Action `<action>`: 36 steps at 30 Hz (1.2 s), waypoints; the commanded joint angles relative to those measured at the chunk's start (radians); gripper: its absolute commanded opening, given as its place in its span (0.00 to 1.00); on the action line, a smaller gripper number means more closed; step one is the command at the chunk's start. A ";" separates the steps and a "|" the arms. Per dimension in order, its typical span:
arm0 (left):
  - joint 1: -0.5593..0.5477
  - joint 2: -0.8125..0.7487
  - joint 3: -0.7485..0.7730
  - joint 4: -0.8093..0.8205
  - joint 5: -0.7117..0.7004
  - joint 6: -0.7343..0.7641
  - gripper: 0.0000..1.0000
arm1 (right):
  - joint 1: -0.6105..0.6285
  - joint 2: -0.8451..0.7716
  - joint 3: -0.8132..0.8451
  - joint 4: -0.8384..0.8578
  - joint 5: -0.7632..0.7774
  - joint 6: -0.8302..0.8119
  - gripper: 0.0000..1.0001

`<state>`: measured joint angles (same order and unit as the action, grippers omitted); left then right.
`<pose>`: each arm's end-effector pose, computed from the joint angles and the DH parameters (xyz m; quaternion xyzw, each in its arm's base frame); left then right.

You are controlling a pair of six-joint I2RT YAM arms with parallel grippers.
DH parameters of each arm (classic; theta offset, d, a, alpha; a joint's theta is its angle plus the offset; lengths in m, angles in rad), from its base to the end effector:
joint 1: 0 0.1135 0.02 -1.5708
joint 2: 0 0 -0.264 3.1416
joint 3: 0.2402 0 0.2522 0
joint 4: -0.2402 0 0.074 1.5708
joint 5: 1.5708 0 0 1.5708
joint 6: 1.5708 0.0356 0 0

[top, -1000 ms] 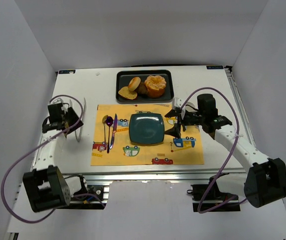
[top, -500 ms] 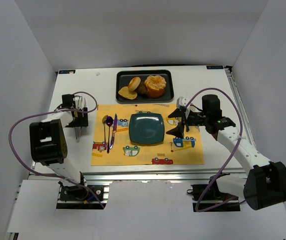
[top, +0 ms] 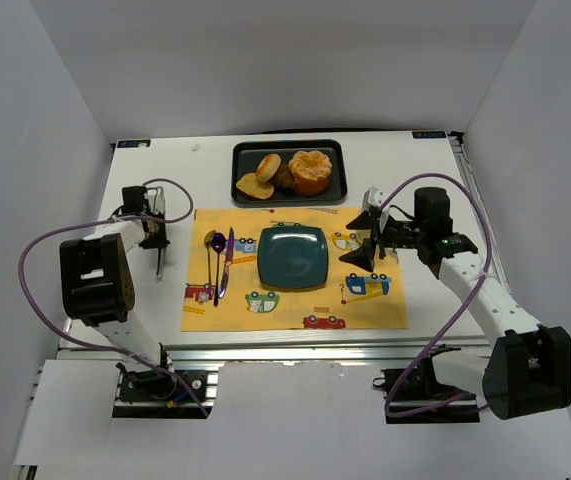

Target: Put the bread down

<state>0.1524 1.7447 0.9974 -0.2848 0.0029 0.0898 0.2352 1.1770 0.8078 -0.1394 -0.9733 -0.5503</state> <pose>0.3384 0.0519 0.1570 -0.0298 0.9635 0.0308 0.2643 0.2372 0.0871 0.2791 -0.5105 0.6135 0.3280 0.5054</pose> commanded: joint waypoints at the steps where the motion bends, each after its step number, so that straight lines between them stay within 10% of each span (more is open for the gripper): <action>1: 0.006 -0.089 0.001 -0.054 0.136 -0.087 0.08 | -0.020 -0.027 0.037 0.014 -0.031 0.004 0.89; 15: -0.261 -0.442 -0.097 0.262 0.424 -0.775 0.43 | -0.073 -0.050 0.042 0.063 -0.056 0.055 0.89; 36: -0.520 -0.128 0.162 0.311 0.301 -1.166 0.45 | -0.112 -0.089 -0.001 0.081 -0.061 0.070 0.89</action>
<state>-0.3397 1.5860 1.0630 0.0280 0.3683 -0.9527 0.1314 1.1076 0.8135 -0.0944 -1.0096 -0.4858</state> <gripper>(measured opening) 0.447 0.895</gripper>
